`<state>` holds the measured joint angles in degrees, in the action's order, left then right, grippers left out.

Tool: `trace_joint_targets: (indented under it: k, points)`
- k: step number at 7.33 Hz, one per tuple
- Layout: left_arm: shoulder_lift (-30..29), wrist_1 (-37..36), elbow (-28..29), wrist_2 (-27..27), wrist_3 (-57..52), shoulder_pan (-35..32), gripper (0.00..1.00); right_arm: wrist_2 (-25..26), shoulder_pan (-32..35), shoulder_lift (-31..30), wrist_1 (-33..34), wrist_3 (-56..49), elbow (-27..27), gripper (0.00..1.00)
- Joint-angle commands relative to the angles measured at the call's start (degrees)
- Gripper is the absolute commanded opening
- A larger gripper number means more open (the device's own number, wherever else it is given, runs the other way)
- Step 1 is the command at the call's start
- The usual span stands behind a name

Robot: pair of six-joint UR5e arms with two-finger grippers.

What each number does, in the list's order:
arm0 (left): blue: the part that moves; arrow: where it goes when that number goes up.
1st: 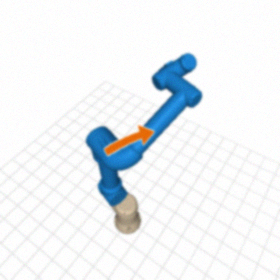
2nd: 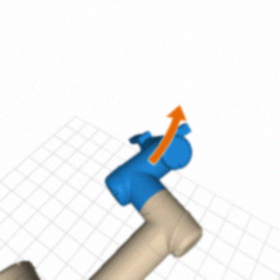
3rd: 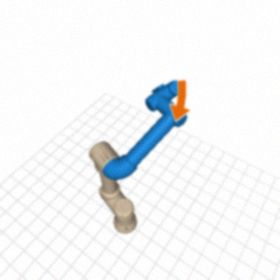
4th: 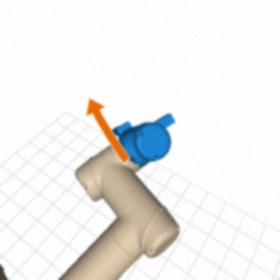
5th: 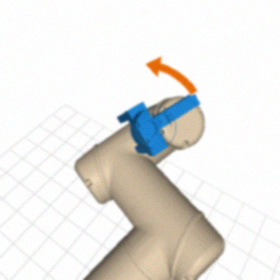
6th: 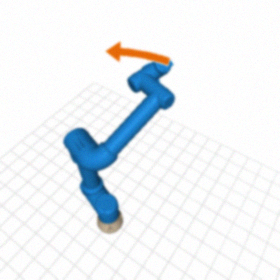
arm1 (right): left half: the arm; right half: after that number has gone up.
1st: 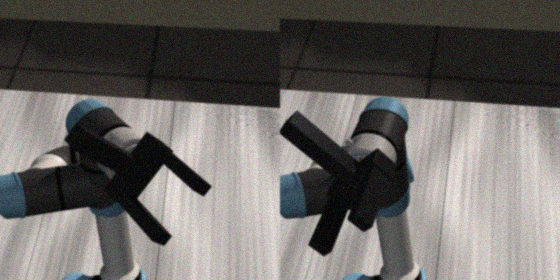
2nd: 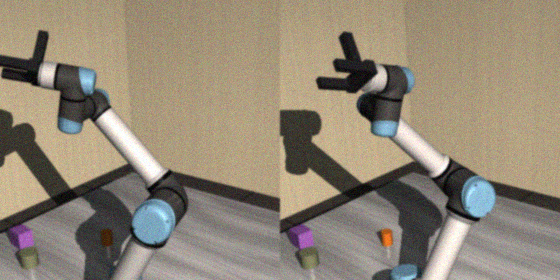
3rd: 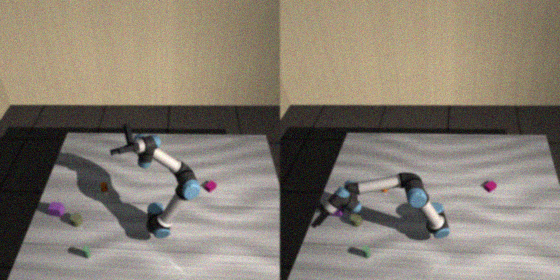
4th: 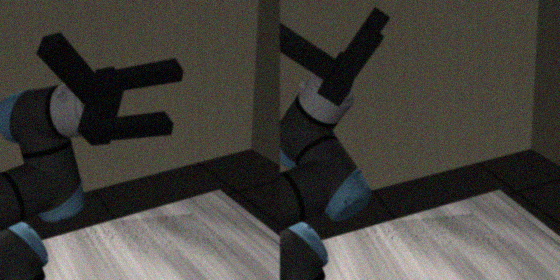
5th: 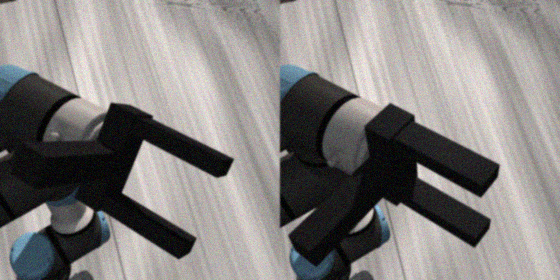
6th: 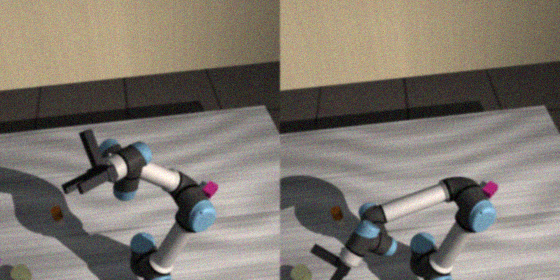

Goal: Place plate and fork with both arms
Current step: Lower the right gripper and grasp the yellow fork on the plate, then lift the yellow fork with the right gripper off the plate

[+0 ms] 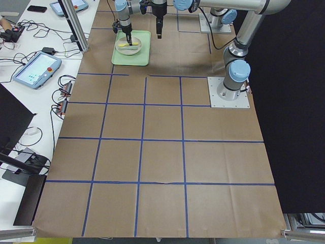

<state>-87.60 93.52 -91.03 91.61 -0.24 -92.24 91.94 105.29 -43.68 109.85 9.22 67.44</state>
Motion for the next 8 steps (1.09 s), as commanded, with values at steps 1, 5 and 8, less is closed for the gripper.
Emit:
trace_joint_targets:
  k: [1,5,8]
  points:
    - [1.1,0.6,-0.3,0.0,0.1,0.3,1.00,-0.1,0.0,0.0,-0.1,0.0,0.0,0.06]
    - [4.5,-0.3,-4.9,-0.6,0.0,3.3,1.00,-0.1,0.3,-0.2,-0.1,1.4,-0.3,0.00]
    - [5.2,-0.3,-5.0,-0.1,0.0,5.1,1.00,-0.5,0.3,-1.5,-3.9,1.6,-1.0,0.00]
